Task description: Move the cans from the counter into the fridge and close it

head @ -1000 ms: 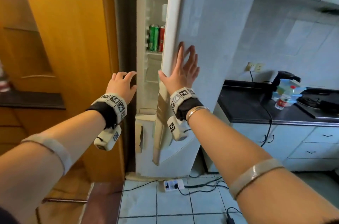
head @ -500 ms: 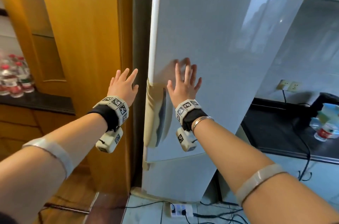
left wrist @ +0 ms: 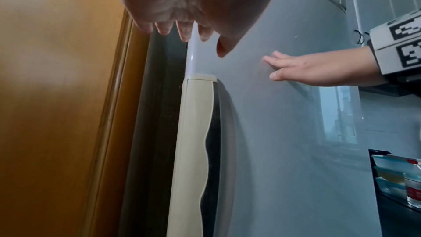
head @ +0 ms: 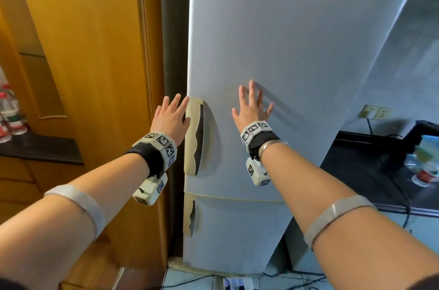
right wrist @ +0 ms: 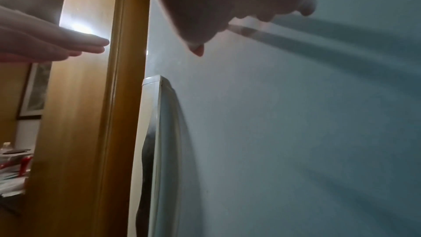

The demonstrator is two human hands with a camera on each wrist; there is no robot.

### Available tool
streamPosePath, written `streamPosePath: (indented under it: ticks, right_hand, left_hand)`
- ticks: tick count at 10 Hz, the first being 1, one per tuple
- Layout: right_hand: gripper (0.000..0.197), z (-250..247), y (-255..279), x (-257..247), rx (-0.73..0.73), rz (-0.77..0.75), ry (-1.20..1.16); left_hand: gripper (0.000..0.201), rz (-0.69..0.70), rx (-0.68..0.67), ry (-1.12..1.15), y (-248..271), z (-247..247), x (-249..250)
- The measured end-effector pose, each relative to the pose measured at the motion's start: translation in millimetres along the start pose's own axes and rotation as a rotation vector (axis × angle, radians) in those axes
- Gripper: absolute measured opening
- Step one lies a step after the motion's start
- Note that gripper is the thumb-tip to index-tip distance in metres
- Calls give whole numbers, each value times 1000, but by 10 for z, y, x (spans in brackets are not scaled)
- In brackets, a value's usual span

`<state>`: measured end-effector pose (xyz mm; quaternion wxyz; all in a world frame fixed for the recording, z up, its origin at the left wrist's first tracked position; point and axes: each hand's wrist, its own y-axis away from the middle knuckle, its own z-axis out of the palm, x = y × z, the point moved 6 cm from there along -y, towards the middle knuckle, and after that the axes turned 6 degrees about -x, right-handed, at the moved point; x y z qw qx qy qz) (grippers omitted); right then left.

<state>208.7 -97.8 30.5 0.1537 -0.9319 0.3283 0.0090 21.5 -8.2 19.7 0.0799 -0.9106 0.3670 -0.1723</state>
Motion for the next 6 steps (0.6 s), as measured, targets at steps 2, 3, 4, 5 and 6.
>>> streamPosePath:
  ticks: [2, 3, 4, 5, 6]
  right_hand:
    - [70, 87, -237, -28, -68, 30, 16]
    - [77, 135, -252, -37, -60, 40, -3]
    - [81, 136, -269, -7, -66, 36, 11]
    - [81, 68, -211, -9, -87, 31, 15]
    - [71, -80, -182, -47, -34, 35, -96]
  left_hand:
    - [61, 23, -48, 2, -189, 159, 19]
    - [61, 36, -53, 13, -238, 204, 24]
    - [61, 40, -66, -8, -275, 254, 19]
    - [60, 53, -61, 3, -244, 266, 58]
    - [58, 98, -23, 16, -223, 199, 169]
